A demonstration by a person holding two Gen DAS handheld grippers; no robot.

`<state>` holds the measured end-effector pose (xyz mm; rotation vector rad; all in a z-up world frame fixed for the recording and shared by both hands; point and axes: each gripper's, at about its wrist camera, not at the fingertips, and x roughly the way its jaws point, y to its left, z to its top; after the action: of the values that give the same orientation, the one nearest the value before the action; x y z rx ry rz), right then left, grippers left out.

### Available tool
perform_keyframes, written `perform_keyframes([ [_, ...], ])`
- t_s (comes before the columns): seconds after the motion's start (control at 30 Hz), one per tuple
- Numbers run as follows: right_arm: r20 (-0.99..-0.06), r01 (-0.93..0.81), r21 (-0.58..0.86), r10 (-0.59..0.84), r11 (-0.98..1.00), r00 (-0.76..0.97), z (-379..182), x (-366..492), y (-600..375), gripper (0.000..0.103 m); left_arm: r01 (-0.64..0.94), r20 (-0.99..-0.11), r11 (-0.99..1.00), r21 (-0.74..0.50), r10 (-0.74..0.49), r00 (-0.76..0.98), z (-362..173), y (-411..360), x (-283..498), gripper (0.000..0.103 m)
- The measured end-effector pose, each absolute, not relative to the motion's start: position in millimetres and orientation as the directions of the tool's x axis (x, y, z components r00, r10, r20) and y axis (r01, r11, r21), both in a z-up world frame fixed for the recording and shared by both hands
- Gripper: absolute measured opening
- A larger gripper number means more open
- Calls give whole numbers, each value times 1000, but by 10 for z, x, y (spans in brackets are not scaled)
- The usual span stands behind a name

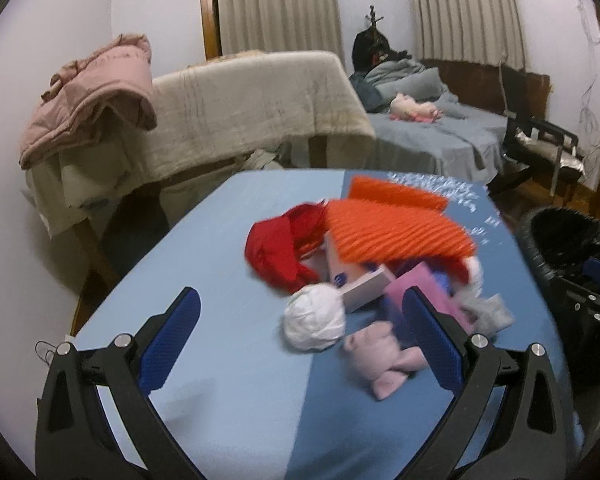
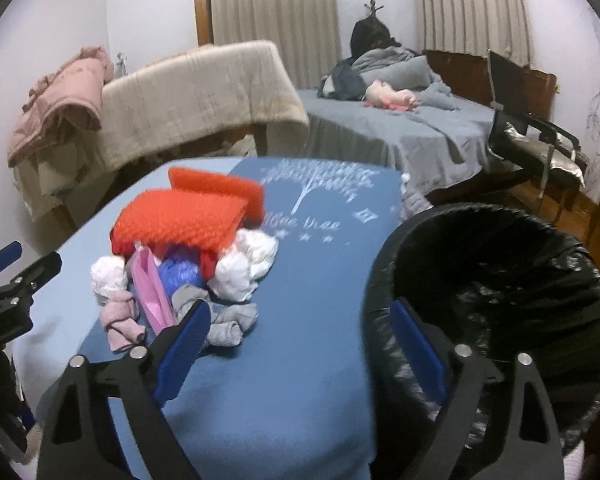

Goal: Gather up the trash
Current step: 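Grasp the grey sock with the right tool while the left tool grasps the white cloth ball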

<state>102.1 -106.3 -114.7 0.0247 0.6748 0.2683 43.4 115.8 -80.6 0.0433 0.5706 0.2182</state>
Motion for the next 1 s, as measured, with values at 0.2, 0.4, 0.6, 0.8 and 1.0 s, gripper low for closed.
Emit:
perform_keyframes([
  [0.2, -650, -303, 117, 303, 946, 697, -1312, 1142, -805, 81, -183, -571, 979, 91, 202, 796, -1011, 1268, 589, 98],
  [0.4, -661, -351, 133, 347, 927, 665, -1394, 1237, -610, 77, -164, -598, 984, 73, 175, 782, -1142, 1292, 734, 98],
  [0.6, -666, -414, 157, 406, 897, 626, -1328, 1256, -495, 71, -128, -637, 991, 38, 123, 761, -1245, 1315, 879, 82],
  [0.8, -708, -406, 140, 378, 903, 597, -1473, 1298, -435, 71, -99, -682, 995, -20, 59, 729, -1348, 1374, 1015, 75],
  [1.0, -710, -456, 197, 447, 868, 544, -1525, 1334, -405, 52, -80, -718, 996, -43, 24, 696, -1399, 1374, 1121, 50],
])
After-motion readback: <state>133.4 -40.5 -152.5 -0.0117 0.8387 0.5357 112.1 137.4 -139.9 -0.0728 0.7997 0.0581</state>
